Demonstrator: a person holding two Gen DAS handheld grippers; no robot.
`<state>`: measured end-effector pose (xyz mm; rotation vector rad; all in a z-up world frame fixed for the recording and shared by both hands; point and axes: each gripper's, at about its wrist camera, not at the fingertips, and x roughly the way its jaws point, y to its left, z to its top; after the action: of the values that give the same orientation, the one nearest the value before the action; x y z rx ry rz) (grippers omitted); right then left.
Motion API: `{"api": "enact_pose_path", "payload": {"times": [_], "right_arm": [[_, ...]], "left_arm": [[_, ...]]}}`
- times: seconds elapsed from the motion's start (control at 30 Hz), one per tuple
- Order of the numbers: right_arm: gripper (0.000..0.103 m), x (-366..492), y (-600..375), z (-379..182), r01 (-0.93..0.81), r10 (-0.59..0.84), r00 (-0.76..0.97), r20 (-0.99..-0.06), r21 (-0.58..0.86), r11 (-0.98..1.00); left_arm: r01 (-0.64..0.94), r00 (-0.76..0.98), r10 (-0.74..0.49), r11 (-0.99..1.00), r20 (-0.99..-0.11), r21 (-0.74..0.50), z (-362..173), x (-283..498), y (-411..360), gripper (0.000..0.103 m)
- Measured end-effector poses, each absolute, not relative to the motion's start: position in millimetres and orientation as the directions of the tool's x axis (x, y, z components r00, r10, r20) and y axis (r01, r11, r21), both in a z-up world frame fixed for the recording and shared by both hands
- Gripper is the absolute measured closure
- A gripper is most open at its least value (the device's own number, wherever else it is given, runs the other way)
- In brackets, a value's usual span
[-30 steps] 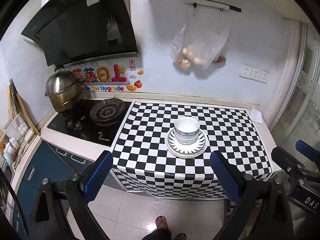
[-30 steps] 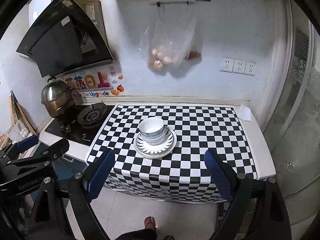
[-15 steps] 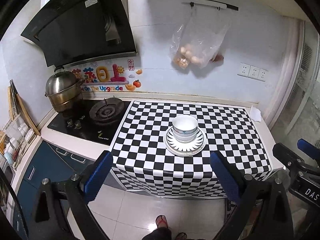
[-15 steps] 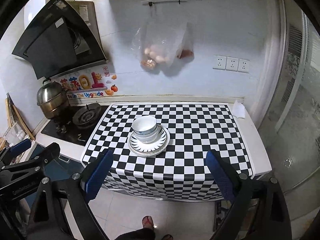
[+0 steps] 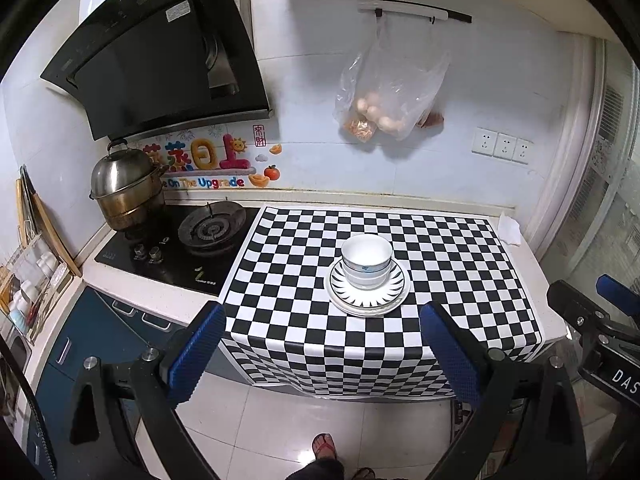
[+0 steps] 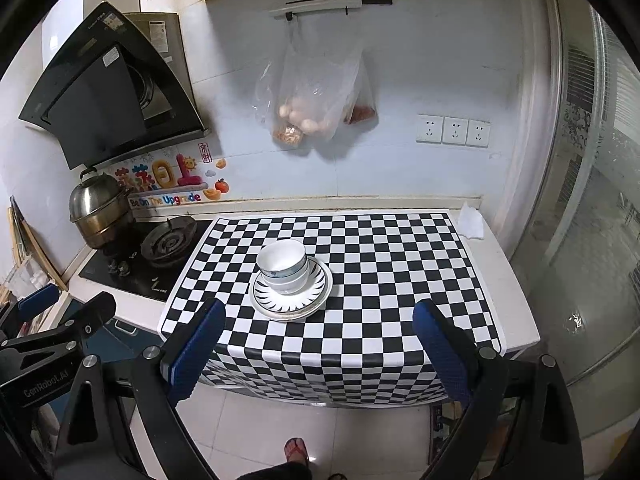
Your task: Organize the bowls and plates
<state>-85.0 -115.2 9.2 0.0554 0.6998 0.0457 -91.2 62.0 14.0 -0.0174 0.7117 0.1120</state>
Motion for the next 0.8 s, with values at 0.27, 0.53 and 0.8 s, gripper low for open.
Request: {"api": "enact_pose_path", "payload": {"times": [0.27, 0.53, 0.8], "right_arm": [[0.006, -87.5, -114.9, 8.9, -0.024, 0.058, 0.76, -0.647, 0.062, 0.998], [0.006, -89.8, -118.7, 8.9, -0.015, 0.05, 0.761, -0.647, 0.06, 0.998], [0.006, -94.5, -119.4, 10.8, -0.014, 0.048, 0.768, -0.639, 0.058, 0.998]], "left_arm": [[-0.106, 0.751, 0.091, 0.994, -0.654, 0.016, 14.9, -91.2, 60.9, 0.004], [-0.103, 0.751, 0.086, 0.995, -0.655, 0.012, 15.6, -93.3, 60.3, 0.004], [-0.096, 0.756, 0.083, 0.995, -0.649, 0.015, 18.3, -95.6, 58.9, 0.004]]}}
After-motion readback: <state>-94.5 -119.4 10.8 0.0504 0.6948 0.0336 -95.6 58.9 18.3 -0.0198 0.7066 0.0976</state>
